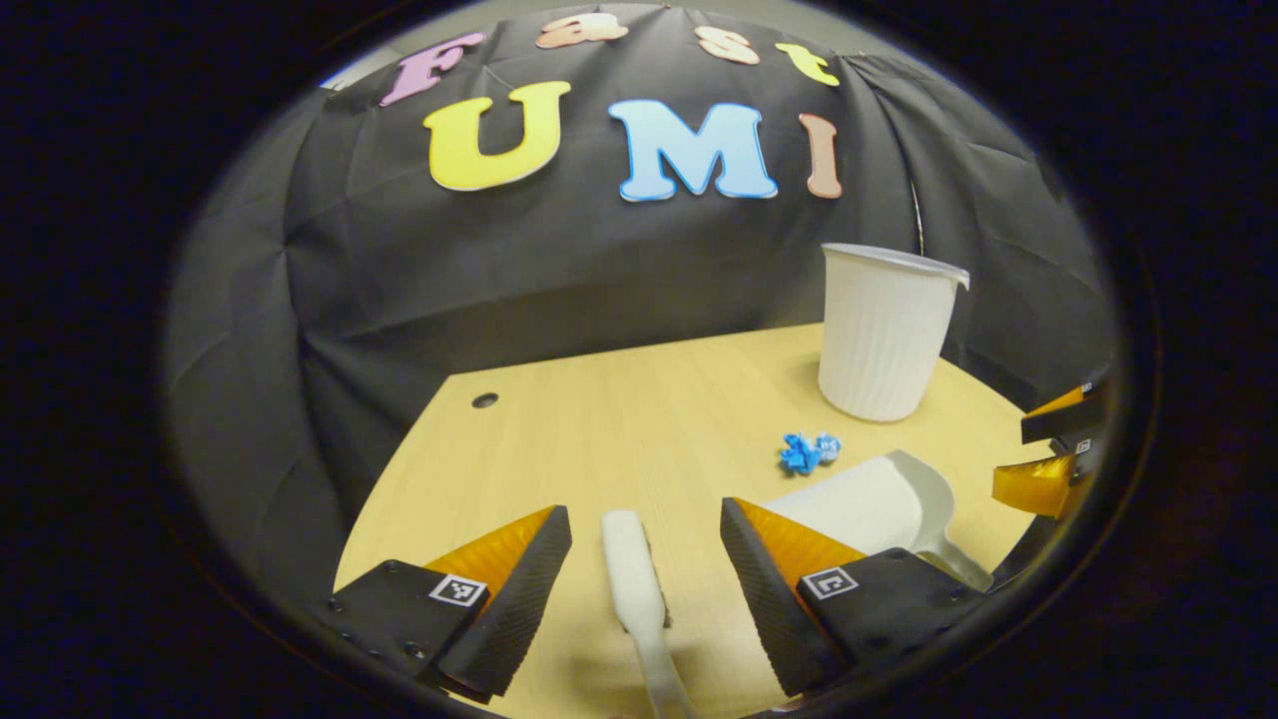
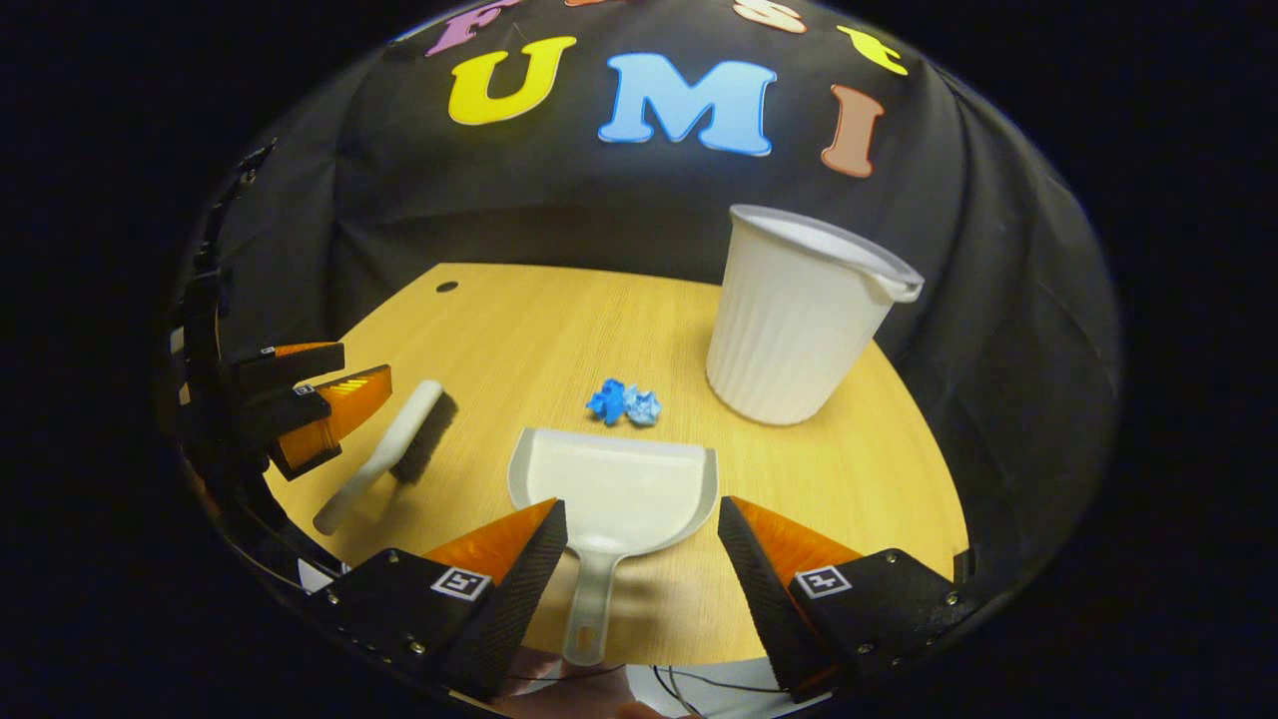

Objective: Pick up the small broom and dustpan from the desktop, sweep the trash into the dustpan with the broom, and then empty the trash into the garbage bin.

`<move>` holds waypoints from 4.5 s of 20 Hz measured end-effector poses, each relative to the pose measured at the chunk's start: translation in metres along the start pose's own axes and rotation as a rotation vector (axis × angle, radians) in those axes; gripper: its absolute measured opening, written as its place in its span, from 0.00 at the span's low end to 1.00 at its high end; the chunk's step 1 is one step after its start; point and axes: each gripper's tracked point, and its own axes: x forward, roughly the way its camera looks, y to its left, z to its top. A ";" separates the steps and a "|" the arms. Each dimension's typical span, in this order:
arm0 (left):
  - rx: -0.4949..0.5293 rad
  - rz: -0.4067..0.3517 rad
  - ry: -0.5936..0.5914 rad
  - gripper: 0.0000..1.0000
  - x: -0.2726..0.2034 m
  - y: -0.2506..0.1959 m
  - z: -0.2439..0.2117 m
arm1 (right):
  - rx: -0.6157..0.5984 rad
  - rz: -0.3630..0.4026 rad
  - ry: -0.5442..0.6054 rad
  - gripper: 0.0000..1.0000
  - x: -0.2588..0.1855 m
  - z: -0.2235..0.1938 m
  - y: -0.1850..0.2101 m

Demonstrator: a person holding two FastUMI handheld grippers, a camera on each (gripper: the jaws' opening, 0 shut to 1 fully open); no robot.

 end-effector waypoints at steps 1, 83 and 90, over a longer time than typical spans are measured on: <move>0.004 -0.011 0.036 0.95 0.003 0.000 -0.010 | -0.005 0.008 0.031 0.95 0.001 -0.005 0.003; 0.473 -0.651 0.767 0.48 0.212 -0.158 0.013 | -0.316 0.376 0.416 0.26 0.059 0.008 -0.064; 0.454 -0.680 0.765 0.46 0.204 -0.144 0.049 | -0.308 0.378 0.393 0.26 0.051 0.061 -0.045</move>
